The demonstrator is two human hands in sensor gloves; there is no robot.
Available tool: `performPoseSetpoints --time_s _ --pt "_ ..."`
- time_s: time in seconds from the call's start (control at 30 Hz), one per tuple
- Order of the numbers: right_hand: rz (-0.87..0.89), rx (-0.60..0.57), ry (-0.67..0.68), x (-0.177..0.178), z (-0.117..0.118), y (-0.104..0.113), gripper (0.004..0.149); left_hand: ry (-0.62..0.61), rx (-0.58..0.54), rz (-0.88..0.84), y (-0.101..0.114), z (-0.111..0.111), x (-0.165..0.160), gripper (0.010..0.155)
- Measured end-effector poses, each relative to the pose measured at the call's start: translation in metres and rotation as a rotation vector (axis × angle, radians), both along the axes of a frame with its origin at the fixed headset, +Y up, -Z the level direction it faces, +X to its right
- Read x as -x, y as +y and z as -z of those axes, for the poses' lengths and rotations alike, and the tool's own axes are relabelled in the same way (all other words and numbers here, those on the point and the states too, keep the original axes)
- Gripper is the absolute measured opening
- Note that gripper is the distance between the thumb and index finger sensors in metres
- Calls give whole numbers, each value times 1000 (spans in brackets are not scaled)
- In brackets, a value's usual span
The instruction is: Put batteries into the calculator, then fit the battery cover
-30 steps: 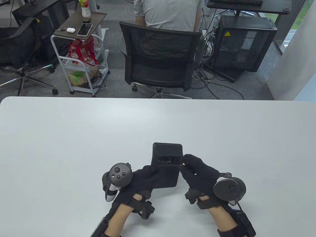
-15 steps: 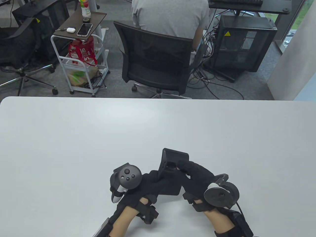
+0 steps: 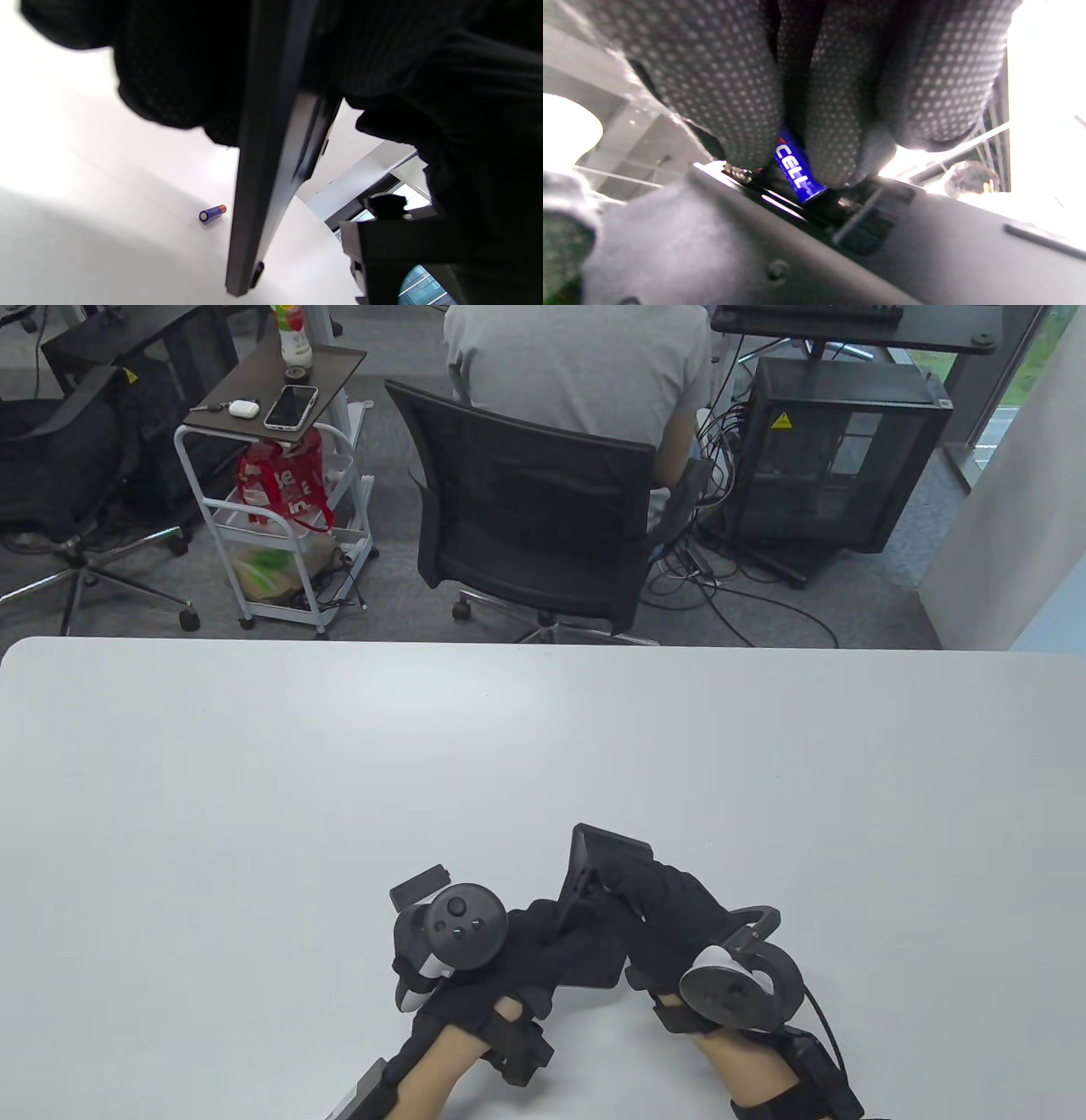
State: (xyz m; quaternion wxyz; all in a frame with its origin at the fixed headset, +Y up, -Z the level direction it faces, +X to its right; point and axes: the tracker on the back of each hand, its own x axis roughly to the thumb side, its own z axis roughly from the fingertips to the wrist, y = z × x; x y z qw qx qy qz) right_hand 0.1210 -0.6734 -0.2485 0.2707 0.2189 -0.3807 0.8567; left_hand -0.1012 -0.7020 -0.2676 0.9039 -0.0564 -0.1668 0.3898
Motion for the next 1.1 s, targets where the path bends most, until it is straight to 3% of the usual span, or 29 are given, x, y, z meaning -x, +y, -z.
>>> performPoseSetpoints --time_s 0.63,1.1 --pt "-167 -75 -27 5 -2 -3 40 13 -34 -23 3 -4 -4 60" --pt "-106 -14 -14 0 2 -1 39 -4 -57 14 3 -6 -8 60"
